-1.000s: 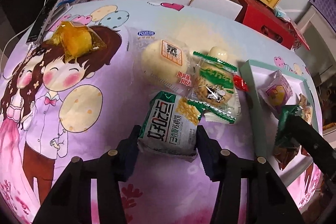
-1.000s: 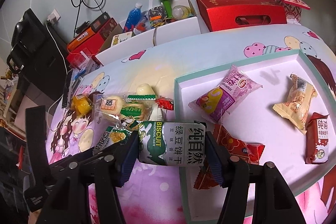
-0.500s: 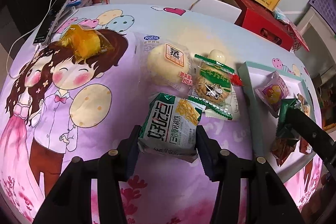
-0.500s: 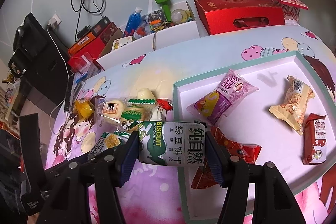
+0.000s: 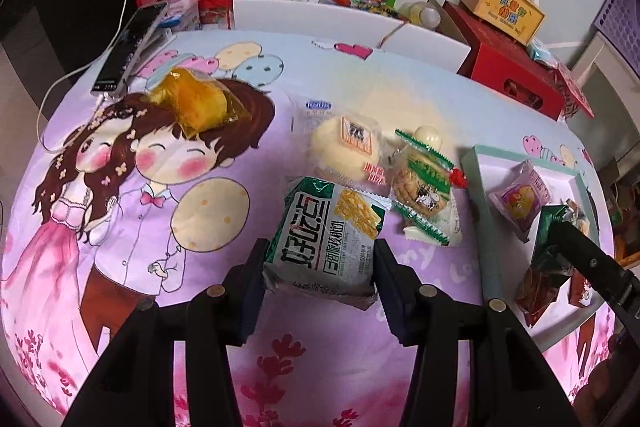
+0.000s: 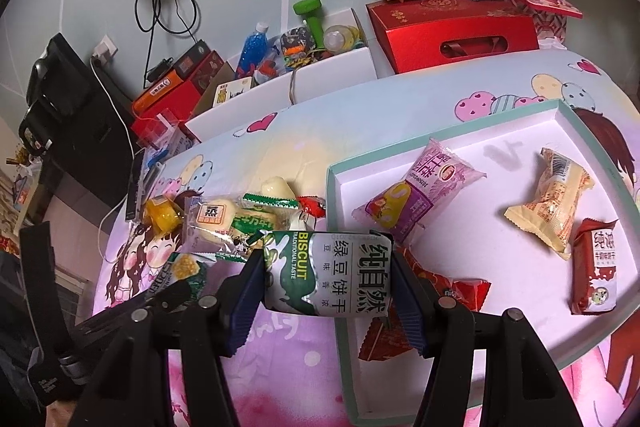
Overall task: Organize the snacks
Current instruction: 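Carry both green packs over the tray and release them inside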
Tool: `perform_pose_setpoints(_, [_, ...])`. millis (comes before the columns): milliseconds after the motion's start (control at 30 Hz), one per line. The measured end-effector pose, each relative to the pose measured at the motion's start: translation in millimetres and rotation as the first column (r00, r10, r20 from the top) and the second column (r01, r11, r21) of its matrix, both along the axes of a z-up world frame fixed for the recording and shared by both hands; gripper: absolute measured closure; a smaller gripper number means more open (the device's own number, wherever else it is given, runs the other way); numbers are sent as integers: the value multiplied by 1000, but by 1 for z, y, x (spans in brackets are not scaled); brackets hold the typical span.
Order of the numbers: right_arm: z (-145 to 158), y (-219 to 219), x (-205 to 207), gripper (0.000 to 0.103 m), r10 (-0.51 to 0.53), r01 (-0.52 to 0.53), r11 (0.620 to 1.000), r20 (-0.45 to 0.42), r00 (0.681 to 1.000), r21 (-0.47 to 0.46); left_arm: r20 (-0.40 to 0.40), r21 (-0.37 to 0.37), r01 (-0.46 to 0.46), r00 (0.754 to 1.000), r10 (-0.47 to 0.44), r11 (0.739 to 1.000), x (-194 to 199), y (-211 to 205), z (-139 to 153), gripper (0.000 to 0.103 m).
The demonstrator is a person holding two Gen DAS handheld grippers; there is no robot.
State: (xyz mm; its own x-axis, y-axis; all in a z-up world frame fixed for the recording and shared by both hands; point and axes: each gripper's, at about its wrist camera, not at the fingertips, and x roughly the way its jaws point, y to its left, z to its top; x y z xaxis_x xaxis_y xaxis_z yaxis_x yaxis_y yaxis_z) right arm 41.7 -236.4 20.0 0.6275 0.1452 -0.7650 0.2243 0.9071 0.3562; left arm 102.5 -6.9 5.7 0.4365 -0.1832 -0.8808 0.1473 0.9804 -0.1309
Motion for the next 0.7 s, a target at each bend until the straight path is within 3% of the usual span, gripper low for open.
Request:
perform_pose_setpoints(367, [6, -34, -9, 39, -96, 96, 995, 7, 995, -17, 74, -25, 89, 993, -87, 996, -9, -32, 23, 51])
perform_pose_setpoints(700, [1, -87, -13, 39, -228, 227, 973, -13, 974, -38, 86, -24, 247, 966, -244, 969, -2, -103, 24, 51])
